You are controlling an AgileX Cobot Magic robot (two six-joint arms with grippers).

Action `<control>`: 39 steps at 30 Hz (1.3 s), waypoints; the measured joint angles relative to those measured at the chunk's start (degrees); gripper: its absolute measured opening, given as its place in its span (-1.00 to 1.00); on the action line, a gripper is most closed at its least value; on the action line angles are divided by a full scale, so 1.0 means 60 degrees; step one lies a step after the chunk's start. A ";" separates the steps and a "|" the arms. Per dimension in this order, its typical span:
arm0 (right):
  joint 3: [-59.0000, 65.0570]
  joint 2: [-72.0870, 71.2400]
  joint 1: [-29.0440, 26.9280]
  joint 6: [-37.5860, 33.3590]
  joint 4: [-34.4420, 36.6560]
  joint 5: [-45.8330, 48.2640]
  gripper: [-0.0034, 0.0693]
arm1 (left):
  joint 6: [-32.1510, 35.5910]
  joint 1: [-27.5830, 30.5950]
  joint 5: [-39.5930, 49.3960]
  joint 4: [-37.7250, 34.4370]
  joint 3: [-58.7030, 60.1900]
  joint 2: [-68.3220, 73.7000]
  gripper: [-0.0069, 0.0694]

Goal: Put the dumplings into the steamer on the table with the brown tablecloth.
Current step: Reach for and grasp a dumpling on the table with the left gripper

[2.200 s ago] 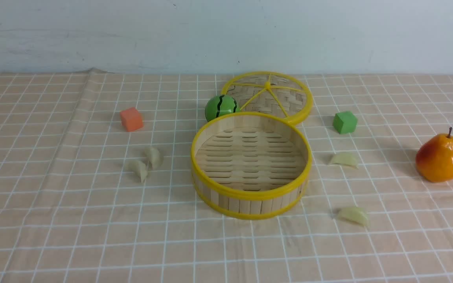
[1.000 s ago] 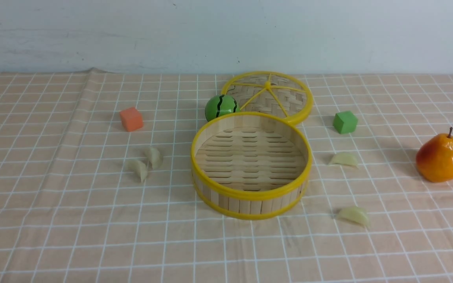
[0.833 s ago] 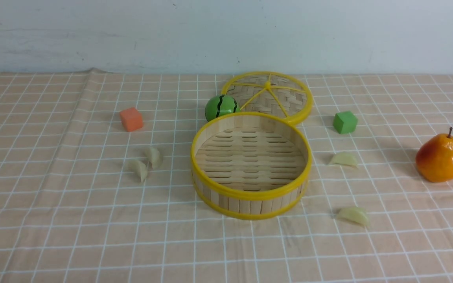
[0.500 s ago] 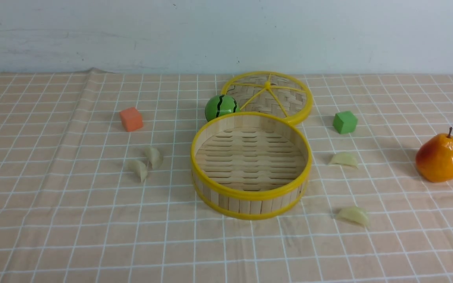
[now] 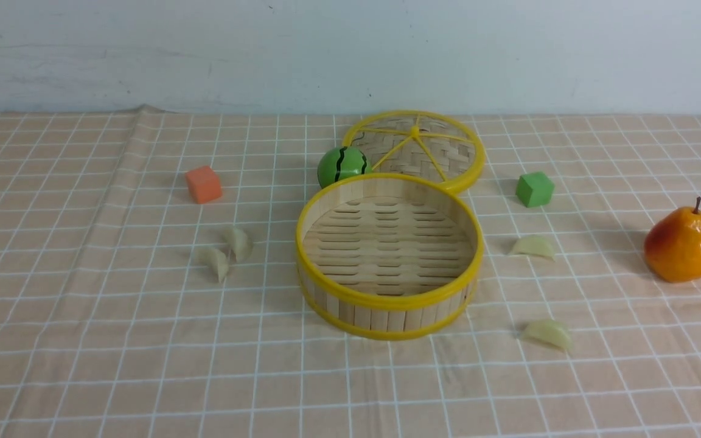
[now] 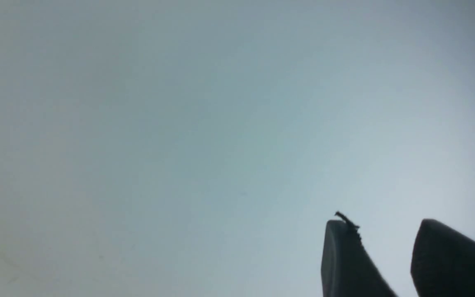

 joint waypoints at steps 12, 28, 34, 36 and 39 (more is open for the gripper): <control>-0.1582 0.4213 0.0000 -0.2833 -0.0008 0.3286 -0.96 | -0.2362 0.0000 0.4935 0.4956 -0.3150 0.5458 -0.19; -0.3427 0.7214 0.2280 -0.1144 -0.0005 0.7712 -0.96 | -0.2825 -0.0781 0.5837 0.4015 -0.3812 1.0687 -0.23; -0.5409 0.9438 0.3352 -0.2832 0.0314 1.0175 -0.96 | 0.1756 -0.1914 0.8802 0.0167 -0.6009 1.2257 -0.73; -0.5753 1.0077 0.3503 -0.2928 0.0809 1.0337 -0.96 | 0.3552 -0.1914 0.9557 -0.1279 -0.6925 1.2990 -0.86; -0.6111 1.0728 0.3557 -0.3191 0.1486 1.0776 -0.96 | 0.5055 -0.1915 0.9866 -0.2419 -0.7791 1.3895 -0.85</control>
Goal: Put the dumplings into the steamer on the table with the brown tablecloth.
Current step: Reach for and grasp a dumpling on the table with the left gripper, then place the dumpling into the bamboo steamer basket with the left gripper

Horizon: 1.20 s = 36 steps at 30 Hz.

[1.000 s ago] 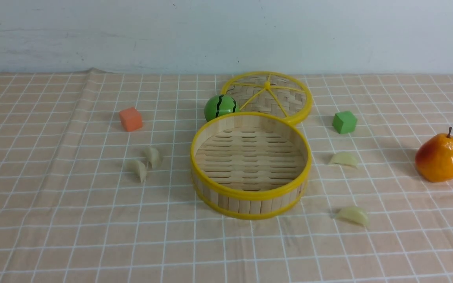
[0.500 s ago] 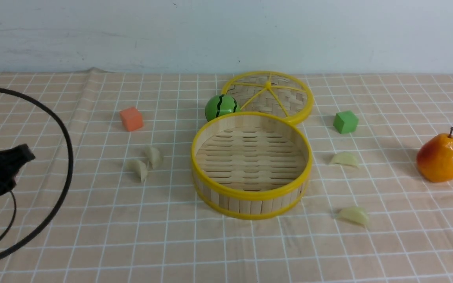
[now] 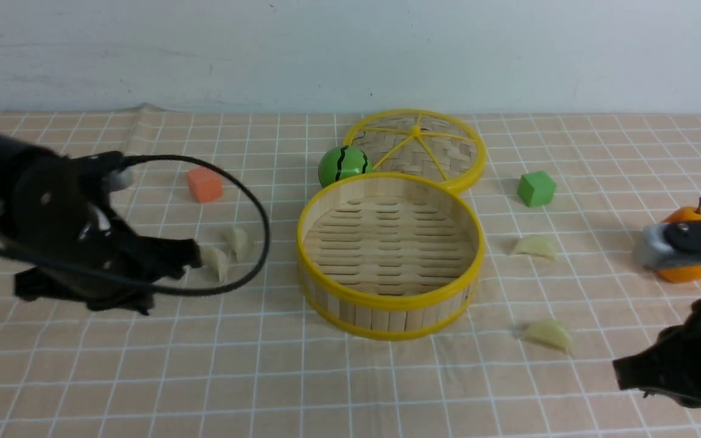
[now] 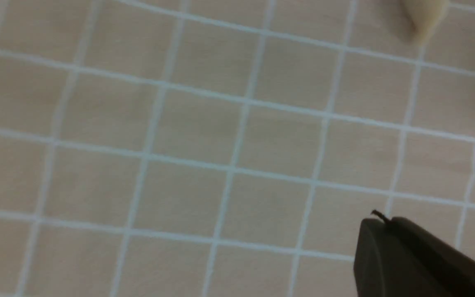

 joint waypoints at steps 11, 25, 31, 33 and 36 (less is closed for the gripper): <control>-0.0278 0.0748 -0.0002 -0.2533 0.1521 0.0406 -0.96 | 0.0756 -0.0052 -0.0597 0.0049 -0.3694 0.3603 -0.16; -0.0278 0.0748 -0.0002 -0.2640 0.1961 0.0415 -0.95 | -0.0061 -0.0086 -0.0253 0.1210 -0.4611 0.5257 -0.32; -0.0291 0.0748 -0.0002 -0.2651 0.2020 0.0270 -0.93 | 0.0120 -0.0435 0.0813 0.0857 -0.4897 0.4258 -0.31; -0.0291 0.0766 -0.0002 -0.2711 0.2020 0.0169 -0.93 | 0.0477 -0.0890 0.0738 0.0586 -0.5158 0.3727 -0.31; -0.0291 0.0892 -0.0002 -0.2724 0.2030 0.0138 -0.93 | 0.1212 -0.1700 0.0315 0.0219 -0.5378 0.3344 -0.31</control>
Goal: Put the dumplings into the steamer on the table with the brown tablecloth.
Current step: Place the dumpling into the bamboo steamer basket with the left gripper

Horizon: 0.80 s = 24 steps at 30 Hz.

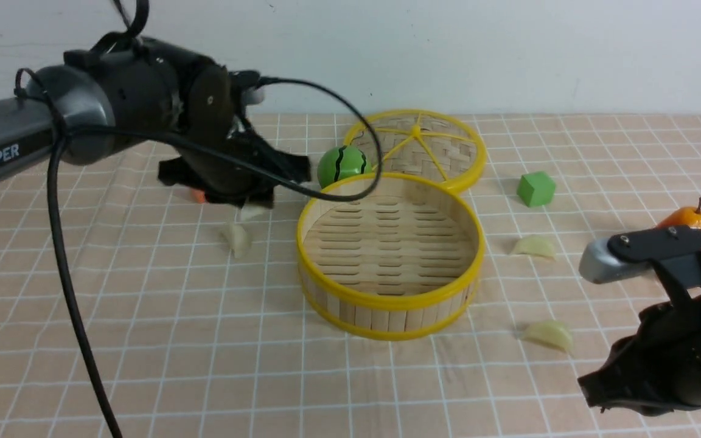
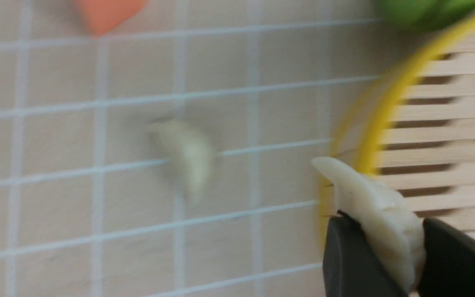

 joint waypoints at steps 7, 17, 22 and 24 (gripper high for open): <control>0.0000 0.0221 0.0000 -0.0030 0.0022 -0.0001 -0.91 | 0.0832 -0.1262 -0.1452 -0.0082 -0.0002 0.1068 -0.31; 0.0000 0.0221 0.0000 -0.0030 0.0022 -0.0012 -0.91 | 0.0432 -0.1337 -0.0795 0.0101 -0.0233 0.1638 0.33; 0.0000 0.0221 0.0000 -0.0030 0.0022 -0.0090 -0.89 | 0.0204 -0.1167 0.0326 0.1161 -0.0741 0.0872 0.43; 0.0000 0.0221 0.0000 -0.0030 0.0022 -0.0099 -0.88 | -0.0429 -0.0739 0.0577 0.1670 -0.0821 0.0582 0.41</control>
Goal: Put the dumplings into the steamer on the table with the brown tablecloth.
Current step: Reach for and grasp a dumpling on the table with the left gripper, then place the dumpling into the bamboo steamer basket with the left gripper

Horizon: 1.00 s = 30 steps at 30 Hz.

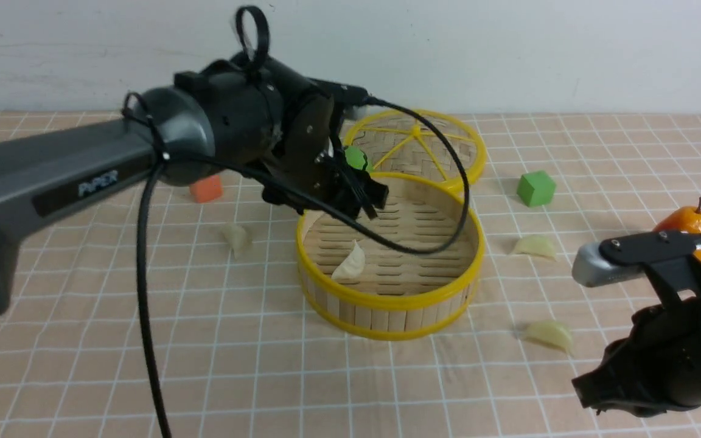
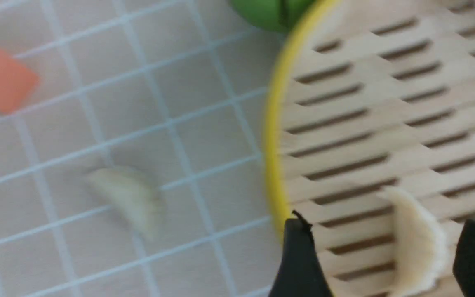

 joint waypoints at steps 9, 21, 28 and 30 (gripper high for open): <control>0.0000 0.0000 0.0000 -0.0010 0.0218 -0.0049 -0.87 | -0.2232 0.1990 0.0022 -0.0409 -0.0017 0.1088 0.36; 0.0000 0.0000 0.0000 -0.0109 0.0384 -0.0056 -0.84 | -0.2334 0.2010 -0.1177 -0.0633 -0.0019 0.2215 -0.30; 0.0000 0.0000 0.0003 -0.0129 0.0384 -0.0077 -0.82 | -0.1776 0.1748 -0.1373 -0.0653 -0.0101 0.1163 -0.28; 0.0000 0.0000 0.0003 -0.0137 0.0373 -0.0096 -0.82 | -0.1195 0.1371 -0.1403 -0.0855 -0.0165 0.0640 -0.28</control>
